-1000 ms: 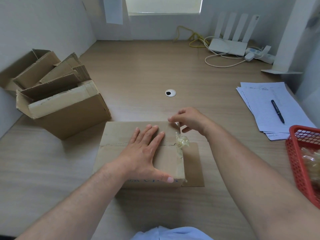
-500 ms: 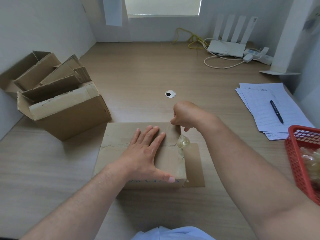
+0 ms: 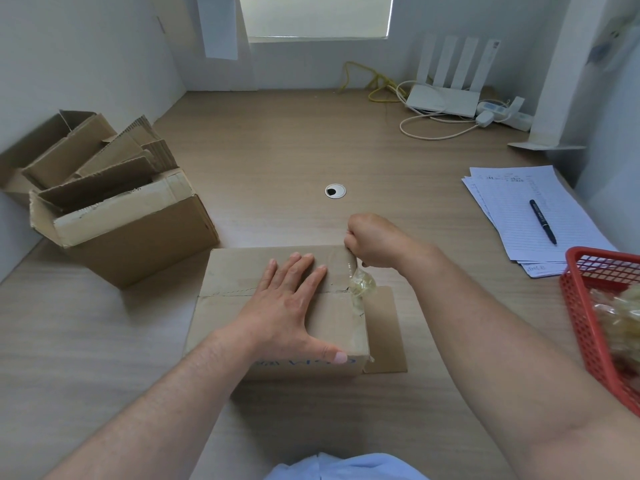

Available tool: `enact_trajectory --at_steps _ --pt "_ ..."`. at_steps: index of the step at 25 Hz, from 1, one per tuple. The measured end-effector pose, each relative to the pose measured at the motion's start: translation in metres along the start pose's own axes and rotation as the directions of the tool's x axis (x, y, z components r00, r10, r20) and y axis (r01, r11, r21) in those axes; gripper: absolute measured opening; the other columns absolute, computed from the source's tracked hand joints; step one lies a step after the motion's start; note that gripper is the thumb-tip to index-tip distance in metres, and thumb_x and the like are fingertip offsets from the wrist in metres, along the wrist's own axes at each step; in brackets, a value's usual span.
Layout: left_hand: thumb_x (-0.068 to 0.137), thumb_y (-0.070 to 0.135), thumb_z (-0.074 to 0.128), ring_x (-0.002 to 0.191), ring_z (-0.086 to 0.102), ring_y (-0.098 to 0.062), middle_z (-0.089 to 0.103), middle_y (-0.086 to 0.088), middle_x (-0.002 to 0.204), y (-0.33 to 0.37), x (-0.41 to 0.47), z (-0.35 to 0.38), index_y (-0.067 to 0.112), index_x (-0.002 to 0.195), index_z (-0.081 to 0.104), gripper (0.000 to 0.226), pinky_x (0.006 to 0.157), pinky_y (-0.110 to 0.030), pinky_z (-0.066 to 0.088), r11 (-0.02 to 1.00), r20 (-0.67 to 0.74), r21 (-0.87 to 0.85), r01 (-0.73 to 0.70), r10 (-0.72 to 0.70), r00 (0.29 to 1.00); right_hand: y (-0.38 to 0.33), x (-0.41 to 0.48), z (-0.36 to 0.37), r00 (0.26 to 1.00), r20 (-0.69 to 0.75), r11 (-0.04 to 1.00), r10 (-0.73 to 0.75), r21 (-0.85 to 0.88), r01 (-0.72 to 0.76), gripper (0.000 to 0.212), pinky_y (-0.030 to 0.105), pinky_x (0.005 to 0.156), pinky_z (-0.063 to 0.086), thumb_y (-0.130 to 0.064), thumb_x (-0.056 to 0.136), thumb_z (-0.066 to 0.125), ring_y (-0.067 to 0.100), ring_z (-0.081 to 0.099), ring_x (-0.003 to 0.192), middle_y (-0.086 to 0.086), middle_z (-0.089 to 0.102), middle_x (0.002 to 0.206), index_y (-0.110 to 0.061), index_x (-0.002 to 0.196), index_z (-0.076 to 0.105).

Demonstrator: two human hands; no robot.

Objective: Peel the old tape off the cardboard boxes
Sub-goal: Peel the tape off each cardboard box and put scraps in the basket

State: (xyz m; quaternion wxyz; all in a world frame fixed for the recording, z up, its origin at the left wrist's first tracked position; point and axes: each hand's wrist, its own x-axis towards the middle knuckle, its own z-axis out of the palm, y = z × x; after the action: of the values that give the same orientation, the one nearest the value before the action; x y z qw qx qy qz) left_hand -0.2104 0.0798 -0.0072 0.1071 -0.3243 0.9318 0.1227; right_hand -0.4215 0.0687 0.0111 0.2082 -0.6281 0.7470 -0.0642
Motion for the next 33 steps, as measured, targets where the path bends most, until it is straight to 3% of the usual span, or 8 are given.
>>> enact_trajectory --at_steps 2,7,11,14,19,26,29,33 --pt "0.042 0.103 0.025 0.136 -0.038 -0.007 -0.027 0.009 0.155 0.0 0.0 0.0 0.026 0.151 -0.016 0.139 0.114 -0.039 -0.022 1.0 -0.001 0.002 -0.003 0.003 1.0 0.006 -0.006 0.01 0.995 -0.094 0.991 0.012 0.134 0.001 0.021 0.039 0.064 0.047 -0.01 0.091 0.041 0.034 0.064 0.074 0.018 0.06 0.085 -0.007 0.072 0.045" --pt "0.039 0.103 0.023 0.138 -0.036 -0.009 -0.025 0.007 0.157 0.0 0.002 0.001 0.026 0.152 -0.013 0.141 0.115 -0.04 -0.02 1.0 -0.008 0.0 -0.006 0.006 1.0 0.01 -0.022 0.038 0.922 -0.376 0.959 0.09 0.281 0.021 0.015 0.032 0.07 0.032 -0.01 0.094 0.045 0.031 0.051 0.086 0.015 0.053 0.093 -0.009 0.079 0.043" --pt "0.041 0.102 0.022 0.137 -0.036 -0.009 -0.027 0.007 0.156 0.0 0.003 0.001 0.026 0.151 -0.015 0.139 0.115 -0.041 -0.02 1.0 0.007 0.012 -0.009 0.009 1.0 0.012 -0.018 0.03 0.912 -0.314 0.877 0.262 0.472 -0.09 0.027 0.045 0.078 0.047 -0.022 0.096 0.039 0.033 0.058 0.092 0.017 0.06 0.094 -0.003 0.083 0.052" --pt "0.046 0.1 0.028 0.138 -0.035 -0.01 -0.027 0.006 0.156 0.0 0.002 0.001 0.025 0.152 -0.015 0.137 0.116 -0.042 -0.018 1.0 0.018 0.022 -0.007 0.007 1.0 0.008 -0.017 0.018 0.933 -0.267 0.951 0.24 0.256 -0.172 0.025 0.032 0.066 0.039 -0.038 0.086 0.052 0.024 0.056 0.082 0.0 0.06 0.082 -0.02 0.07 0.046" --pt "0.045 0.1 0.028 0.139 -0.034 -0.01 -0.025 0.005 0.157 0.002 0.002 0.0 0.025 0.152 -0.014 0.137 0.116 -0.043 -0.016 1.0 0.014 0.02 -0.007 0.007 1.0 -0.005 -0.012 0.01 0.963 -0.142 0.973 0.229 0.02 -0.229 0.025 0.027 0.049 0.024 -0.024 0.081 0.045 0.029 0.046 0.067 0.002 0.045 0.061 -0.016 0.059 0.038" --pt "0.048 0.099 0.033 0.139 -0.034 -0.01 -0.025 0.006 0.157 0.001 0.002 0.001 0.025 0.152 -0.014 0.136 0.116 -0.043 -0.017 1.0 0.014 0.016 -0.007 0.007 1.0 -0.01 -0.012 0.01 0.969 -0.144 0.975 0.203 -0.06 -0.213 0.027 0.03 0.057 0.028 -0.019 0.088 0.042 0.03 0.044 0.073 0.004 0.04 0.065 -0.015 0.063 0.035" --pt "0.052 0.098 0.038 0.139 -0.034 -0.01 -0.025 0.007 0.157 0.0 0.002 0.001 0.025 0.152 -0.014 0.134 0.116 -0.042 -0.017 1.0 0.02 0.01 -0.006 0.006 1.0 -0.005 -0.012 0.021 0.944 -0.207 0.957 0.256 0.191 -0.218 0.033 0.032 0.05 0.022 -0.012 0.088 0.043 0.028 0.037 0.067 0.009 0.038 0.06 -0.01 0.058 0.03" --pt "0.049 0.099 0.034 0.139 -0.034 -0.01 -0.026 0.007 0.156 0.0 0.003 0.001 0.025 0.151 -0.015 0.135 0.116 -0.043 -0.018 1.0 0.02 0.013 -0.008 0.008 1.0 0.006 -0.025 0.037 0.878 -0.249 0.741 0.409 0.653 -0.16 0.029 0.031 0.054 0.032 -0.008 0.084 0.045 0.023 0.046 0.048 0.011 0.05 0.057 -0.008 0.056 0.038"
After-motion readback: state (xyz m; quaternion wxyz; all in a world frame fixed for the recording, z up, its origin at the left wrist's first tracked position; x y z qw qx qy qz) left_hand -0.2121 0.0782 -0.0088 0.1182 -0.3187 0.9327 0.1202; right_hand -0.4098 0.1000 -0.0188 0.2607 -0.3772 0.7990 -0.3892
